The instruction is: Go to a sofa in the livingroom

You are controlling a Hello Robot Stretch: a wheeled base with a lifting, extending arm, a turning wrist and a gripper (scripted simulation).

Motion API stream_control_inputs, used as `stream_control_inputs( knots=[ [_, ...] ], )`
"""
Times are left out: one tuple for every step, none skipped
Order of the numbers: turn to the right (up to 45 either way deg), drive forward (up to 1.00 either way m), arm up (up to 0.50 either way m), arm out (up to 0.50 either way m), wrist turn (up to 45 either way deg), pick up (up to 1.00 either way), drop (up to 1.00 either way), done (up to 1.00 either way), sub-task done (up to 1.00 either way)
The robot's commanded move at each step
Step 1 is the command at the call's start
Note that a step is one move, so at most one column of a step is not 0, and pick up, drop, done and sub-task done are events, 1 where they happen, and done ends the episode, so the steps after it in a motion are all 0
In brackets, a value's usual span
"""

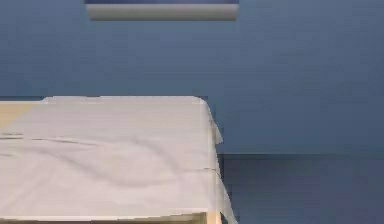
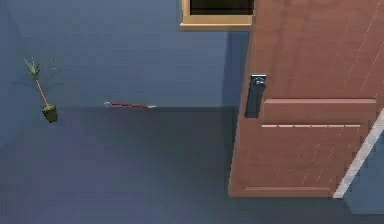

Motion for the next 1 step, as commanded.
stream_control_inputs(
  knots=[
    [45.0, 0.0, 0.0, 0.0, 0.0, 0.0, 0.0, 0.0, 0.0]
  ],
)
